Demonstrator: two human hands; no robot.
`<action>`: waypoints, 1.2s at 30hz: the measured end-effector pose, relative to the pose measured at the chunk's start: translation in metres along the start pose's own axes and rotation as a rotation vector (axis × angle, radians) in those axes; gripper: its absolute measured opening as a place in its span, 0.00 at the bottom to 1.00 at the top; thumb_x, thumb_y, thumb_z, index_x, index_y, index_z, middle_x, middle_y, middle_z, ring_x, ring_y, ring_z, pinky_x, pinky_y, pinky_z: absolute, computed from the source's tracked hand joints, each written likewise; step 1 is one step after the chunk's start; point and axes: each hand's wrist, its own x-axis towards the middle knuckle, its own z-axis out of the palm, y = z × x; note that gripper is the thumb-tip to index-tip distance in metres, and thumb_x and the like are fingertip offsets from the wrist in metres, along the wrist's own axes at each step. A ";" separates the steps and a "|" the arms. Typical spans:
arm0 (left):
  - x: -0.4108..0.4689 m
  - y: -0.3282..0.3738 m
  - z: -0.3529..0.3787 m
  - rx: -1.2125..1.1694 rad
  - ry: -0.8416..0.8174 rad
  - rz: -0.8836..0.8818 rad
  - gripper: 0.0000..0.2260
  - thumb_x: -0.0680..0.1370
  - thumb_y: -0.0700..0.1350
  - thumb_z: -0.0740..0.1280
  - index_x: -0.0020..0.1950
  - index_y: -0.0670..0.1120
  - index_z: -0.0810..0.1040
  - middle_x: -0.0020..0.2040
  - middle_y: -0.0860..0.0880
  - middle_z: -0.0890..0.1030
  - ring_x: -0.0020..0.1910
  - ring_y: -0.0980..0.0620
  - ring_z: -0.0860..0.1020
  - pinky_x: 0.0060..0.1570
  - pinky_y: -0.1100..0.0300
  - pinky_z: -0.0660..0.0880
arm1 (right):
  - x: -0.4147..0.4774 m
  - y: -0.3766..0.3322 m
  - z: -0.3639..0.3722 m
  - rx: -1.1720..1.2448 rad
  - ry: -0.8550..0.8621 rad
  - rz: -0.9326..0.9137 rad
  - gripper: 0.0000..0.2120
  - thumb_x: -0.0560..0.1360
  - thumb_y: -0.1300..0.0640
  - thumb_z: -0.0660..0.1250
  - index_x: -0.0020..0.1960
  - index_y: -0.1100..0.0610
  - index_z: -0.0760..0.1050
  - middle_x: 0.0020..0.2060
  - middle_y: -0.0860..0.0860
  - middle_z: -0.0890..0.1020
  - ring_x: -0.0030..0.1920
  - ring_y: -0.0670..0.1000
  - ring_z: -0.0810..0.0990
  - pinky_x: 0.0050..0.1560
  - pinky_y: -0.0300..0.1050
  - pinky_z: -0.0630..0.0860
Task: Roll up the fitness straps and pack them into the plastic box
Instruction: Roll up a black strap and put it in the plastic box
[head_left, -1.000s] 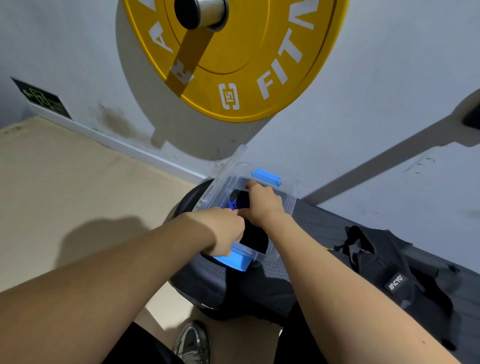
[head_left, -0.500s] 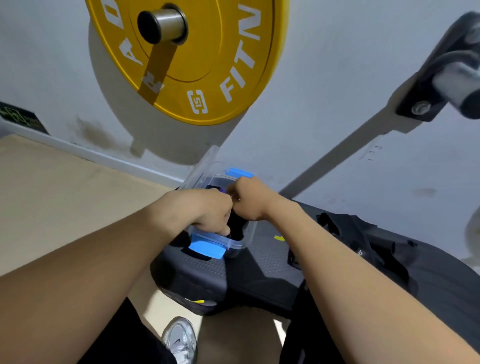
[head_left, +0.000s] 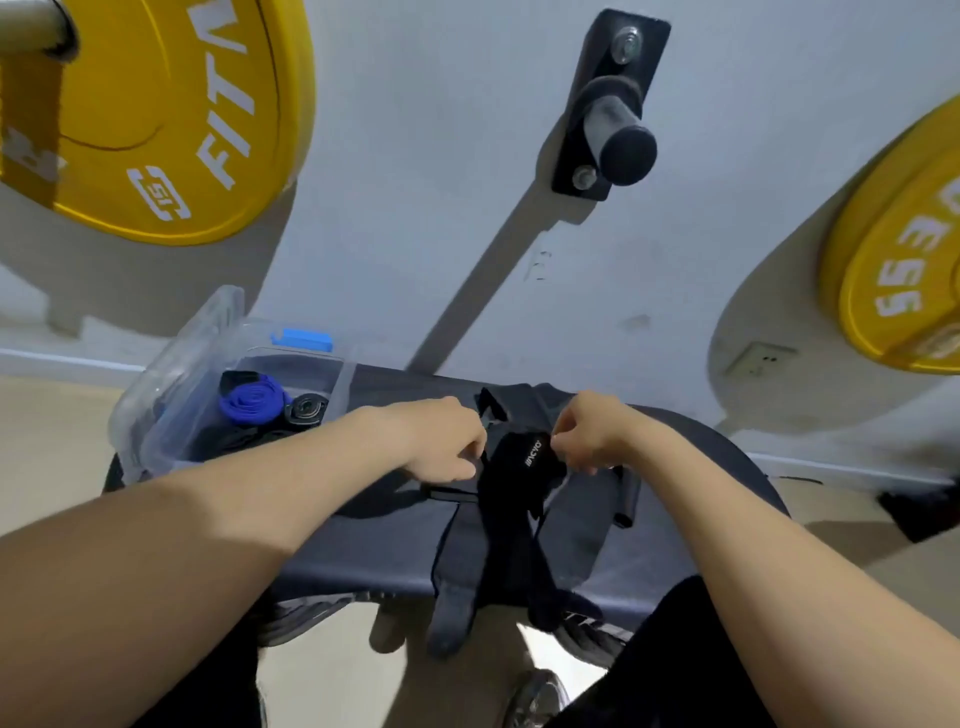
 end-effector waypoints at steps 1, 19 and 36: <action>0.010 0.004 0.002 0.018 0.011 0.019 0.16 0.85 0.48 0.66 0.72 0.47 0.79 0.55 0.50 0.83 0.63 0.44 0.79 0.64 0.47 0.77 | -0.001 0.010 0.001 0.015 0.001 0.031 0.14 0.72 0.63 0.61 0.47 0.68 0.84 0.31 0.58 0.85 0.31 0.58 0.79 0.34 0.46 0.77; 0.099 0.035 0.009 -0.014 0.001 0.039 0.12 0.75 0.49 0.82 0.45 0.49 0.80 0.49 0.51 0.79 0.49 0.45 0.81 0.48 0.51 0.78 | 0.007 0.033 -0.013 0.178 -0.036 0.072 0.15 0.81 0.60 0.62 0.62 0.61 0.84 0.43 0.55 0.90 0.37 0.52 0.87 0.35 0.40 0.77; 0.012 -0.008 -0.060 -1.083 0.553 0.115 0.03 0.86 0.41 0.68 0.53 0.46 0.80 0.46 0.47 0.84 0.46 0.53 0.81 0.52 0.54 0.79 | -0.006 0.000 -0.012 0.633 -0.035 -0.578 0.28 0.69 0.55 0.86 0.65 0.46 0.80 0.59 0.48 0.88 0.62 0.48 0.85 0.66 0.50 0.82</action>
